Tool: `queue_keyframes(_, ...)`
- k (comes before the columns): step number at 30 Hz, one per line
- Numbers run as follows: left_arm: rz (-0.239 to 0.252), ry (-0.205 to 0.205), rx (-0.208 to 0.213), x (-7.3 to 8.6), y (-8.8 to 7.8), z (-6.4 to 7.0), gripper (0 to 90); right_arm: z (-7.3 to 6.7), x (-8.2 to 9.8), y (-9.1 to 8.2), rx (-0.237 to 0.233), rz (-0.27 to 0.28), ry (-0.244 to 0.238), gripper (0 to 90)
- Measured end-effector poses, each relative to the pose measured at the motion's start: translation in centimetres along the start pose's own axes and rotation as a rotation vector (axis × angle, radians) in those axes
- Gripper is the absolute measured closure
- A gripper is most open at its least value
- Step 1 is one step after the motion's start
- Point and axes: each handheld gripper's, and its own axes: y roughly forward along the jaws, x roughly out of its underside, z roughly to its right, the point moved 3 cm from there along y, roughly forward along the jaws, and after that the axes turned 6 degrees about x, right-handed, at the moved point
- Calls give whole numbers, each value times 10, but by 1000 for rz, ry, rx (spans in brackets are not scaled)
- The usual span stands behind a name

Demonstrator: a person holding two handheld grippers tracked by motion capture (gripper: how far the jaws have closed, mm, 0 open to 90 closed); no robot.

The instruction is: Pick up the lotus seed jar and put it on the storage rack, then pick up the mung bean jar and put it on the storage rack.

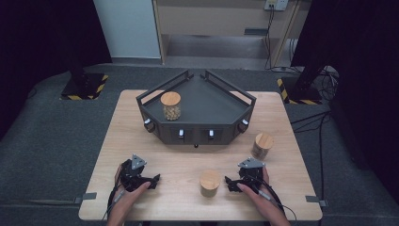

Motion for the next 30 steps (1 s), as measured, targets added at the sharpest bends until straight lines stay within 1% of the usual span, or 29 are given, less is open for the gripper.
queue_keyframes(6,-2,9,7,0,0,-2,0,0,0,0,-2,-2,-1,5)
queue_keyframes(10,-2,15,13,0,0,-4,0,3,-5,-2,-26,-9,-14,27)
queue_keyframes(14,-3,15,12,-1,0,-3,0,4,-7,-12,-60,20,-21,25)
queue_keyframes(16,-2,13,10,0,0,-3,0,2,-9,-18,-65,29,-39,25)
queue_keyframes(20,0,9,9,-1,1,-3,0,1,-10,-28,-88,41,-48,25)
queue_keyframes(22,-1,9,8,-1,1,-3,0,-1,-10,-33,-88,42,-55,29)
queue_keyframes(26,-1,9,7,-1,1,-3,0,-2,-8,-43,-108,44,-62,31)
queue_keyframes(30,-1,10,7,-1,1,-3,0,-3,-2,-52,-139,53,-54,30)
